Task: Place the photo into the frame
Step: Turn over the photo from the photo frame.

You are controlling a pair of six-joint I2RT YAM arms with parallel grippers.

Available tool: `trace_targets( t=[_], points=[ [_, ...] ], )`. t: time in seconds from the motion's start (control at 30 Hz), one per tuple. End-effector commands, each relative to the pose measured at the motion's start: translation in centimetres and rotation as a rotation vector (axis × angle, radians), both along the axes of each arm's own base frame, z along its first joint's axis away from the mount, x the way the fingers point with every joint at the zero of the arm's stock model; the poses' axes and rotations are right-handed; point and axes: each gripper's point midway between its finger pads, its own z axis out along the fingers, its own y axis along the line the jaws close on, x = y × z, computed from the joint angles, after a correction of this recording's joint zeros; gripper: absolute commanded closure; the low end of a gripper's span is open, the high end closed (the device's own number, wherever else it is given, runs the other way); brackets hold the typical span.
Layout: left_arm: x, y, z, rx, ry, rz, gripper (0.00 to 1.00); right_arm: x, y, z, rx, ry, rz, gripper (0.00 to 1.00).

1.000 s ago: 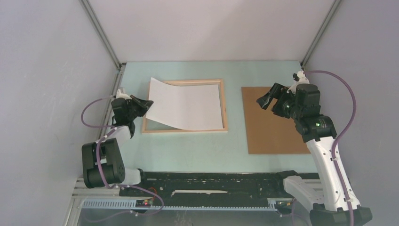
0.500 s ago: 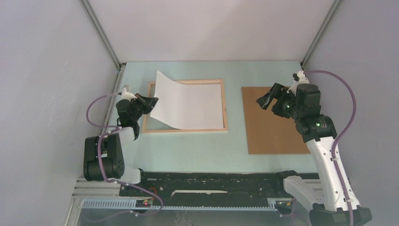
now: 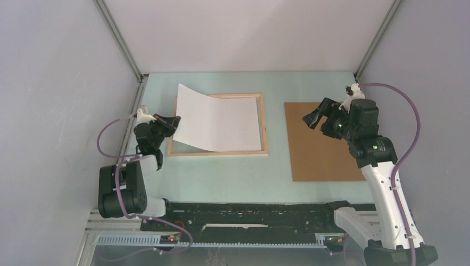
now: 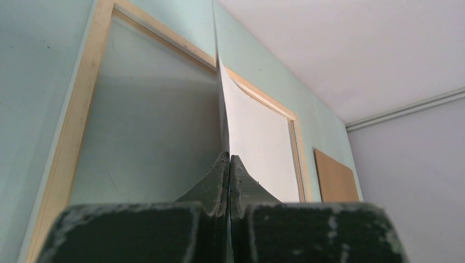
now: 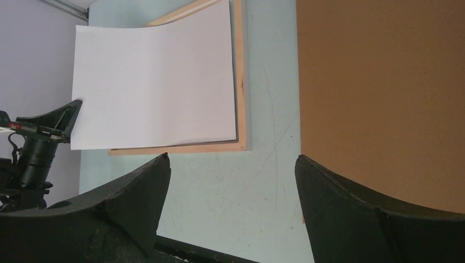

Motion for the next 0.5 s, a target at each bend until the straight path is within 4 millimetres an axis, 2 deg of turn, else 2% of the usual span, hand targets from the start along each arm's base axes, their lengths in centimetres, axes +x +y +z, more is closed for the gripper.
trace_targets(
  t=[0.0,0.13,0.33,0.47],
  points=[
    [0.8,0.3,1.5,-0.002,-0.072,0.007,1.0,0.2,-0.2,0.8,-0.003,-0.042,-0.005,0.09],
    [1.1,-0.9,1.3,-0.025,-0.076,-0.046,1.0,0.3,-0.2,0.8,0.002,-0.041,-0.006,0.09],
    [1.7,-2.9,-0.3,-0.053,-0.033,-0.129,1.0,0.5,-0.1,0.6,0.008,-0.03,-0.001,0.09],
    [1.8,-3.0,-0.6,-0.058,-0.018,-0.124,1.0,0.5,-0.1,0.4,0.003,-0.023,-0.002,0.1]
  ],
)
